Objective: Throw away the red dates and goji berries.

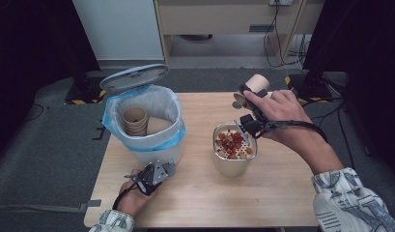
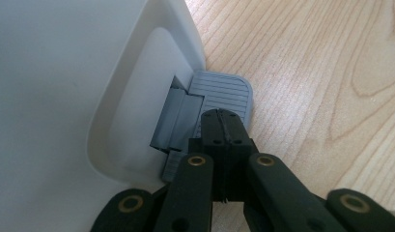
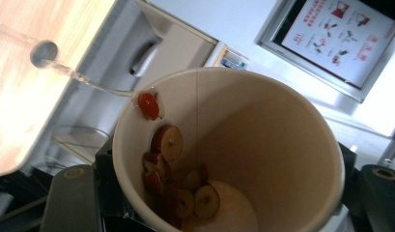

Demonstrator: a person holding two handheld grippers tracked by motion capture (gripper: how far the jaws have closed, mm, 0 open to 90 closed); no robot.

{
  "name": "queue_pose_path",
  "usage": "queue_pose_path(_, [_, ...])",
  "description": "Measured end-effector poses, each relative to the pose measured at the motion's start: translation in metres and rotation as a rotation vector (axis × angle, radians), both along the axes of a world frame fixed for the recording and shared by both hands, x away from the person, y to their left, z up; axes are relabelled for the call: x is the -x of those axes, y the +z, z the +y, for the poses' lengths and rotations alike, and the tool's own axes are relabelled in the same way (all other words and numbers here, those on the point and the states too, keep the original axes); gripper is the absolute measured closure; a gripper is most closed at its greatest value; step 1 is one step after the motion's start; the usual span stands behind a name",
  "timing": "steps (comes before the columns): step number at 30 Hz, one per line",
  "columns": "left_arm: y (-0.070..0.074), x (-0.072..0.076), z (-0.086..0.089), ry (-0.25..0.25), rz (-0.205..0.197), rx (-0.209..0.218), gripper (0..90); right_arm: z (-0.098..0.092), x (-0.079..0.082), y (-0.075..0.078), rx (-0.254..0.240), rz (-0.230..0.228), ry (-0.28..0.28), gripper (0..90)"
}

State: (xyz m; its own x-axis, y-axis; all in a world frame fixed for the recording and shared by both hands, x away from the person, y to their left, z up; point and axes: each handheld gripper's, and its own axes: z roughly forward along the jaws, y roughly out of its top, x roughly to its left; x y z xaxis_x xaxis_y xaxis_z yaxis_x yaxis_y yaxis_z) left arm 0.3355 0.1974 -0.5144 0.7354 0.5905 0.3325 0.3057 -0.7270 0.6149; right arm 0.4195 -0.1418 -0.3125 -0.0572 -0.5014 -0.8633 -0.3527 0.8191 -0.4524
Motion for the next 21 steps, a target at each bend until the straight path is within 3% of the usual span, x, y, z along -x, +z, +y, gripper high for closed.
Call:
queue_pose_path(2, [0.000, 0.000, 0.000, 0.000, 0.002, -0.001, 89.6, 0.003, 0.000, -0.016, 0.115, 0.033, 0.015, 28.9])
queue_pose_path(3, [0.000, 0.000, 0.000, 0.000, 0.002, 0.000, 89.6, 0.003, 0.000, -0.021, 0.136, 0.048, 0.019, 29.0])
queue_pose_path(5, [0.000, 0.000, 0.000, 0.000, 0.001, 0.001, 89.6, 0.004, 0.001, -0.012, 0.096, 0.026, 0.022, 28.9])
queue_pose_path(6, [0.000, 0.000, 0.000, 0.000, 0.002, 0.001, 89.6, 0.002, 0.001, -0.006, 0.034, 0.006, 0.004, 28.9])
queue_pose_path(7, [0.000, 0.000, 0.000, 0.000, 0.001, 0.001, 89.5, 0.002, -0.001, -0.010, 0.067, 0.005, 0.007, 28.9])
queue_pose_path(8, [0.000, 0.000, 0.000, 0.001, 0.001, 0.003, 89.5, 0.002, -0.001, -0.010, 0.067, 0.005, 0.007, 28.9])
queue_pose_path(10, [0.000, 0.000, 0.000, 0.001, 0.002, 0.002, 89.6, 0.004, 0.000, -0.029, 0.209, 0.031, 0.008, 28.9])
queue_pose_path(11, [0.000, 0.000, 0.000, 0.001, 0.000, 0.002, 89.5, 0.003, 0.001, -0.035, 0.225, 0.037, 0.005, 28.9])
queue_pose_path(12, [0.000, 0.000, 0.000, 0.001, 0.002, 0.003, 89.6, 0.003, 0.002, -0.033, 0.211, 0.029, 0.002, 28.9])
queue_pose_path(13, [0.000, 0.000, 0.000, 0.001, 0.002, 0.003, 89.6, 0.004, 0.002, -0.023, 0.178, -0.009, 0.011, 28.9])
queue_pose_path(15, [0.000, 0.000, 0.000, 0.001, 0.001, 0.003, 89.6, 0.005, 0.003, -0.020, 0.194, -0.023, 0.012, 28.9])
queue_pose_path(21, [0.000, 0.000, 0.000, 0.001, 0.000, 0.002, 89.5, 0.007, 0.003, -0.022, 0.202, -0.014, 0.016, 28.9])
